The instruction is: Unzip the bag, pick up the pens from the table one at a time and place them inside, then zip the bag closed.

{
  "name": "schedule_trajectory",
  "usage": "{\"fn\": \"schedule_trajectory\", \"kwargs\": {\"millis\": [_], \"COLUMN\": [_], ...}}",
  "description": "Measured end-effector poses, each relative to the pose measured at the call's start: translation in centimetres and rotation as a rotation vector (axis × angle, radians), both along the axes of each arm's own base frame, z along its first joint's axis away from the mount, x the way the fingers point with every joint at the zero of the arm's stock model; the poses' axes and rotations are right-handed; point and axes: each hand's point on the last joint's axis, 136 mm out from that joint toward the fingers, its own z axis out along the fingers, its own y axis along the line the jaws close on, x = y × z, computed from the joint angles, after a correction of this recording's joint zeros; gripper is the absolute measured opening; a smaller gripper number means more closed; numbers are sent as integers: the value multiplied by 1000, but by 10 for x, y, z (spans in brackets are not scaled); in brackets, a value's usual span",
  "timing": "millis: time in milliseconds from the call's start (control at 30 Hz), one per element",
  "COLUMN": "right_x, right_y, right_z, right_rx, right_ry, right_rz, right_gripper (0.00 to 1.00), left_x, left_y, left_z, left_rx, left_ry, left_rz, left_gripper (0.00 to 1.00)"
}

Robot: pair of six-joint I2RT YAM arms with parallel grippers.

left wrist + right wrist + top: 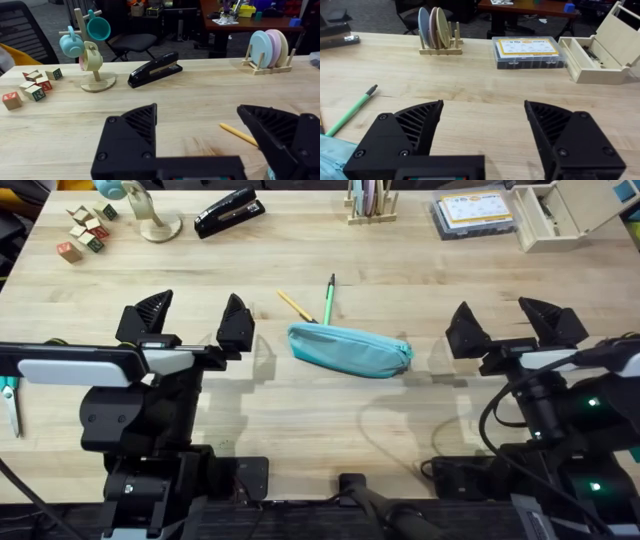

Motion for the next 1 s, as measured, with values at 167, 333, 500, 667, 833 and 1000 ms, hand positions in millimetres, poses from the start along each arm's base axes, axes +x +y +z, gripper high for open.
{"fn": "schedule_trajectory", "kwargs": {"millis": [167,333,500,667,833,1000], "right_x": [0,0,0,-1,-7,-13], "right_y": [-6,-12,-11,-5,-4,-4], "right_z": [0,1,0,-2,-2,20], "right_rx": [-17,-28,-28,-25,-26,-26], "right_ry": [-2,-4,-2,14,79,117], "right_rz": [-34,-69,-64,-27,-22,-21], "right_gripper": [998,998,998,996,996,996], "left_x": [0,0,0,-1,-6,-11], "left_y": [0,0,-1,-9,-12,-13], "left_z": [0,0,0,-2,3,28], "left_rx": [0,0,-2,-3,-5,-4], "left_ry": [0,0,0,15,54,19], "left_rz": [0,0,-6,-50,-70,-75], "left_gripper": [993,994,995,995,995,995]}}
